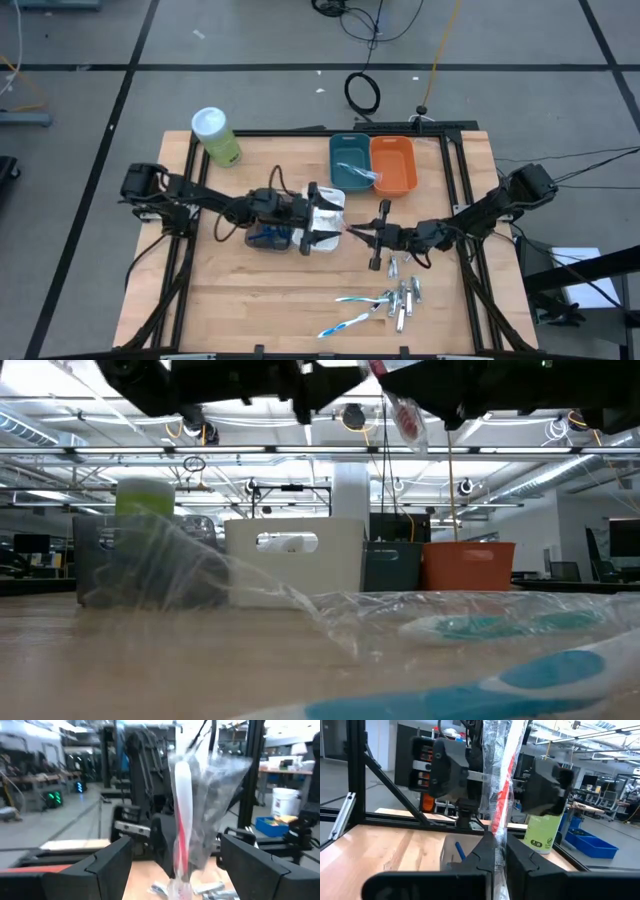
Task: Pick & Place Travel size toiletries
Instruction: Put the orange toothbrush into the green bin, then put the green toothbrush into the green bin, then put the blue toothbrush into the green bin
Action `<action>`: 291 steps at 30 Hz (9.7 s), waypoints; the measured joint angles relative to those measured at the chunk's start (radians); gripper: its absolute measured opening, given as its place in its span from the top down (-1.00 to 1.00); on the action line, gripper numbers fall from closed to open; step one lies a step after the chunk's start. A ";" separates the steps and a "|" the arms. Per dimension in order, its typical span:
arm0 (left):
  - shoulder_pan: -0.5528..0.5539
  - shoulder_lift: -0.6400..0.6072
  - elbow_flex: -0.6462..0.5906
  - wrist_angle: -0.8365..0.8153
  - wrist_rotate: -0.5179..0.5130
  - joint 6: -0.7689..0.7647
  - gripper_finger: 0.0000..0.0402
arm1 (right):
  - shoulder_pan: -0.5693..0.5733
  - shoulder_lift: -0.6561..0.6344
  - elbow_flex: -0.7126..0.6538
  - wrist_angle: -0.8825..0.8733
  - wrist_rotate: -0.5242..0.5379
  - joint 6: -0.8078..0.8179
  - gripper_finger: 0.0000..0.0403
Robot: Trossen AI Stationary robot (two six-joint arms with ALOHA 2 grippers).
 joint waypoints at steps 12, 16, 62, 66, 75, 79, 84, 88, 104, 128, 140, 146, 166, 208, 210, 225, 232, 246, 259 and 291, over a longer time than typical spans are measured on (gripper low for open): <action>0.006 0.084 0.093 -0.041 0.038 -0.030 -0.33 | 0.001 0.000 0.001 -0.012 0.000 -0.001 0.96; 0.015 0.083 0.093 -0.055 0.037 -0.062 0.05 | 0.001 0.000 0.001 -0.016 0.000 0.000 0.96; 0.419 0.193 0.299 -0.400 0.026 -0.123 0.83 | 0.130 -0.120 0.000 -0.031 0.139 -0.132 -0.08; 0.420 0.192 0.327 -0.507 -0.107 -0.105 0.51 | 0.130 -0.120 0.000 -0.060 0.139 -0.120 -0.08; 0.429 0.182 0.328 -0.551 0.002 -0.097 -0.13 | 0.129 -0.120 0.000 -0.066 0.138 -0.110 -0.07; 0.428 0.178 0.328 -0.557 0.083 -0.106 -0.26 | 0.129 -0.120 0.000 -0.066 0.138 -0.110 -0.07; 0.428 0.117 0.327 -0.623 0.123 -0.071 -0.33 | 0.129 -0.120 0.000 -0.072 0.136 -0.102 -0.07; 0.428 0.022 0.327 -0.747 0.123 -0.042 -0.34 | 0.129 -0.120 0.000 -0.082 0.134 -0.098 -0.06; 0.315 -0.446 0.031 -0.790 0.205 -0.047 -0.34 | 0.240 -0.087 0.298 -0.879 0.202 0.285 -0.05; 0.315 -0.520 -0.290 -0.452 0.081 -0.182 -0.34 | 0.220 0.446 0.772 -1.696 -0.397 0.998 -0.04; 0.314 -0.519 -0.290 -0.499 0.080 -0.179 -0.34 | 0.202 0.452 0.772 -1.753 -0.447 1.009 0.50; 0.315 -0.519 -0.290 -0.479 0.080 -0.179 -0.34 | 0.182 0.448 0.772 -1.757 -0.461 1.003 0.92; 0.316 -0.502 -0.290 -0.400 -0.077 -0.056 -0.34 | 0.106 -0.008 0.606 -1.579 0.369 0.532 0.92; 0.187 0.062 0.125 -0.105 0.117 0.046 0.24 | -0.266 -0.169 -0.018 -0.229 -0.210 0.020 0.91; 0.187 0.062 0.125 -0.106 0.119 0.034 0.47 | -0.267 -0.169 -0.018 -0.229 -0.208 0.021 0.91; 0.197 0.011 0.124 -0.119 0.101 0.033 0.95 | -0.274 -0.169 -0.017 -0.269 -0.206 0.087 0.40; 0.244 -0.054 0.123 -0.175 0.034 0.110 0.95 | -0.261 -0.181 -0.016 -0.285 -0.201 0.163 -0.07; 0.468 0.035 0.125 -0.180 0.022 -0.099 0.95 | -0.172 -0.319 -0.018 -0.387 -0.148 0.077 -0.18; 0.465 0.209 0.226 -0.204 0.017 -0.188 0.56 | -0.172 -0.322 -0.018 -0.440 -0.152 0.088 -0.10; 0.465 -0.180 0.330 -0.752 0.087 -0.099 -0.26 | 0.136 -0.107 0.303 -1.156 -0.291 0.448 -0.12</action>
